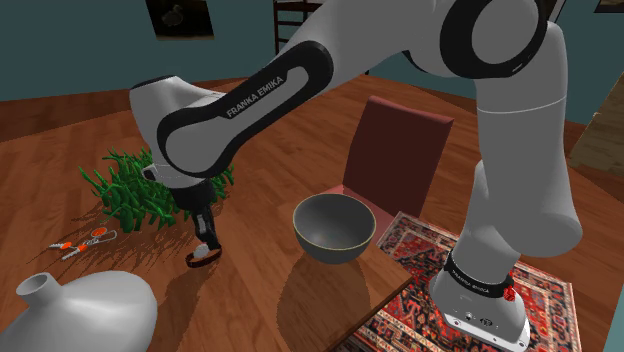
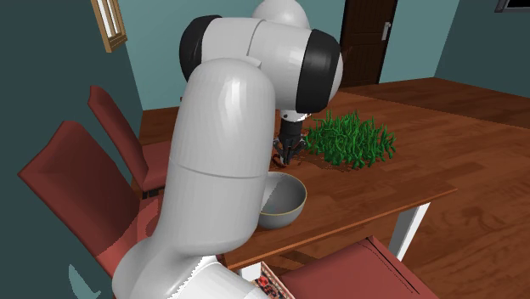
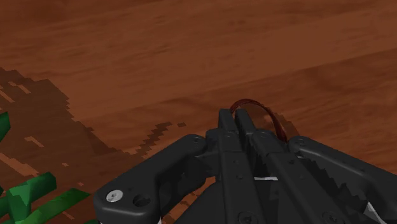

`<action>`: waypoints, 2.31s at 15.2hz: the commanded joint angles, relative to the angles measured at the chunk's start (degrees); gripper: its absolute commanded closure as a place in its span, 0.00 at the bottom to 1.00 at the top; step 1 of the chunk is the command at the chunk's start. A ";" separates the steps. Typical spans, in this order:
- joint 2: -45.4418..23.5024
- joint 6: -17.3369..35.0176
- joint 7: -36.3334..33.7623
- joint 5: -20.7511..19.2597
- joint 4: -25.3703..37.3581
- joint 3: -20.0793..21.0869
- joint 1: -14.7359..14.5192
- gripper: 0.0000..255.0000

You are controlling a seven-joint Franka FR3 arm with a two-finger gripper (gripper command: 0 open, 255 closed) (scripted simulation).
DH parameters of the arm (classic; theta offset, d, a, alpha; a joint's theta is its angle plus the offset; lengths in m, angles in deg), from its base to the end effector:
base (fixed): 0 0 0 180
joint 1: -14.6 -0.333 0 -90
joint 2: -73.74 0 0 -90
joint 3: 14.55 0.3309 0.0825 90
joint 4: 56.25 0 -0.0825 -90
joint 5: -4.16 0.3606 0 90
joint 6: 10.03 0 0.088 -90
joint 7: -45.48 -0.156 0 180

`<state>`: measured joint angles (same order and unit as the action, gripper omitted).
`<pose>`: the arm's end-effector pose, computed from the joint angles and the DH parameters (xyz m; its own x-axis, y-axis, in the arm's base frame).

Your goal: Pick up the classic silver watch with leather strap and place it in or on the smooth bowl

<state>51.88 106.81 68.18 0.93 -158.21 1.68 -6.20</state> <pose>0.4997 0.3567 0.3198 0.4872 0.8701 -0.0750 0.8653 -0.4925 -0.0931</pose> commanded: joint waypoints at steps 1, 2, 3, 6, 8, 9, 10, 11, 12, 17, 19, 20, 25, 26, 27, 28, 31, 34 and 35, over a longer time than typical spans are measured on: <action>0.00 0.00 0.00 0.00 0.00 0.00 0.00 1.00; 0.00 0.00 0.00 0.00 0.00 0.00 0.00 1.00; 0.00 0.00 0.00 0.00 -0.01 0.00 0.00 1.00; 0.69 -1.27 0.08 0.21 0.61 0.09 0.07 1.00; 1.32 -2.59 0.15 0.40 1.31 0.18 0.12 1.00; 1.63 -3.24 0.19 0.49 1.67 0.21 0.15 1.00; 1.92 -3.91 0.22 0.58 2.05 0.25 0.17 1.00; 2.21 -4.57 0.25 0.67 2.44 0.29 0.20 1.00; 2.48 -5.24 0.28 0.75 2.85 0.32 0.22 1.00; 3.70 -8.65 0.39 1.12 5.08 0.47 0.29 1.00; 4.11 -10.04 0.42 1.25 6.08 0.52 0.31 1.00; 4.29 -10.74 0.43 1.31 6.60 0.55 0.31 1.00; 5.05 -14.30 0.45 1.54 9.44 0.65 0.31 1.00; 5.16 -15.03 0.45 1.57 10.06 0.67 0.30 1.00; 5.27 -15.76 0.44 1.61 10.69 0.69 0.30 1.00; 5.35 -16.50 0.44 1.63 11.34 0.70 0.28 1.00; 5.54 -18.73 0.40 1.69 13.40 0.75 0.24 1.00; 5.60 -21.01 0.34 1.72 15.63 0.80 0.16 1.00; 5.59 -21.79 0.32 1.72 16.42 0.82 0.13 1.00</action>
<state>57.64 85.88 68.60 2.69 -142.79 2.46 -5.97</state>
